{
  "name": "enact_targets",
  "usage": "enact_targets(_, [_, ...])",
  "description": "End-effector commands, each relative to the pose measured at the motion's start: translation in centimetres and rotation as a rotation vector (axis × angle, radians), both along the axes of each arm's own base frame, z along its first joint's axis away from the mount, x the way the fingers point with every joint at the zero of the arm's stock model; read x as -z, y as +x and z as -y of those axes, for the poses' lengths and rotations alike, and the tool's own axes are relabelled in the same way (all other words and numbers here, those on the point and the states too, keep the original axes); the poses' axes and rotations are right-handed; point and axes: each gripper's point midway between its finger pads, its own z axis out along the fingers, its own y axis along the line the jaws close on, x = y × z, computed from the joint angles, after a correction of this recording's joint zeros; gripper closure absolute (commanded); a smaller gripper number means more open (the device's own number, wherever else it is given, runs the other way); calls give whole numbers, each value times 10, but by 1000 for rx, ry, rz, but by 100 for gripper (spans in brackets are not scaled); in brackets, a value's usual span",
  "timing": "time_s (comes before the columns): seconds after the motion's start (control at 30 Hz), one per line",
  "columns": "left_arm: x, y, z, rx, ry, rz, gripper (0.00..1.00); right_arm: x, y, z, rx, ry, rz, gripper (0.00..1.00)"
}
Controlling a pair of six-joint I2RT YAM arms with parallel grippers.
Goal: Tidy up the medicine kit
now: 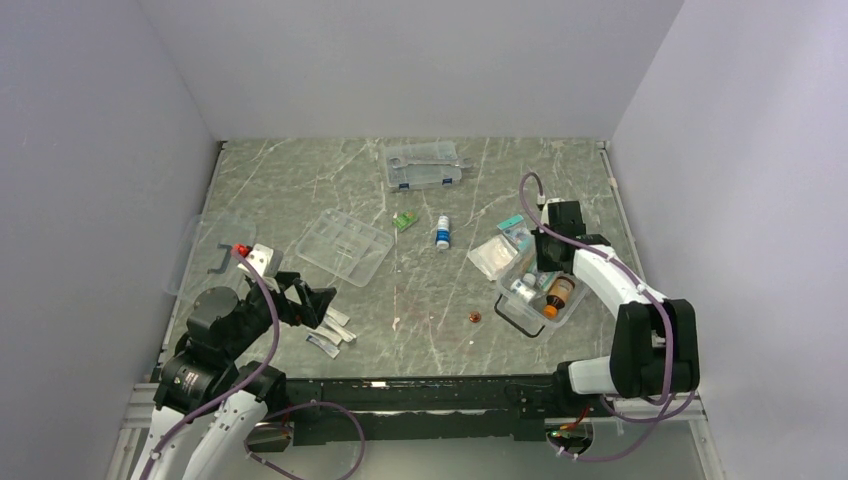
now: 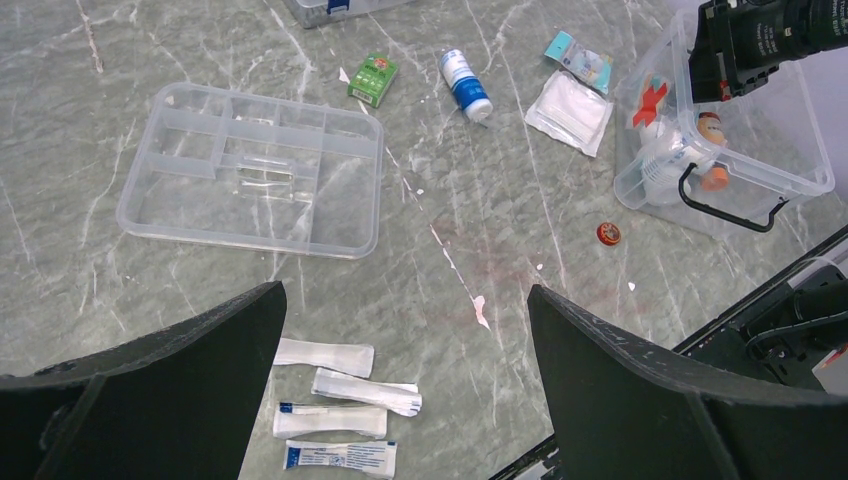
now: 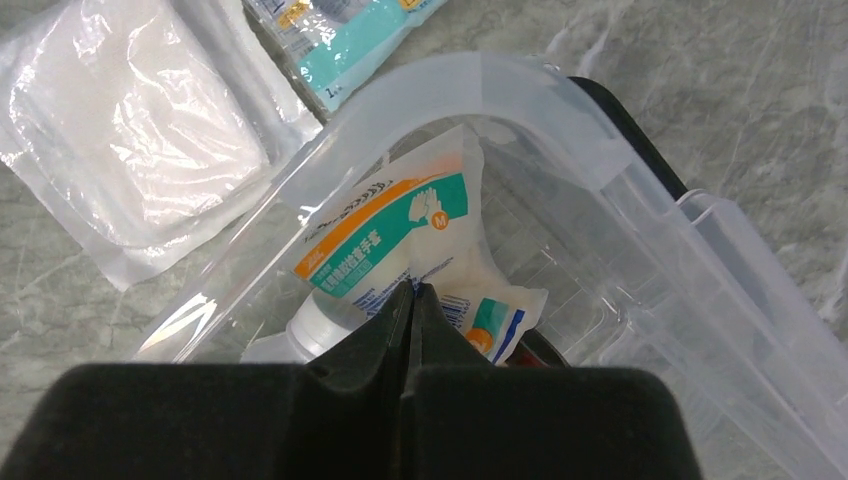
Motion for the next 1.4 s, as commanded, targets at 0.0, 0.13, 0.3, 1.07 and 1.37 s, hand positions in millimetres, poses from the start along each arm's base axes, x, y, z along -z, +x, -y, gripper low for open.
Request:
enact_targets(0.0, [-15,0,2,8,-17,30,1,-10,14,5,62,7,60,96])
enact_targets(0.13, [-14,0,2,9,-16,26,1,-28,17,7,84,4,104,62])
enact_targets(0.3, [-13,1,2,8,-15,21,1,-65,21,19,147,-26,203,51])
enact_targets(1.07, [-7,8,-4,-47,1,-19,1,-236,21,-33,1,275,541,2])
enact_targets(1.37, [-5,8,-6,-56,3,-23,1,-239,52,-63,-96,278,449,3])
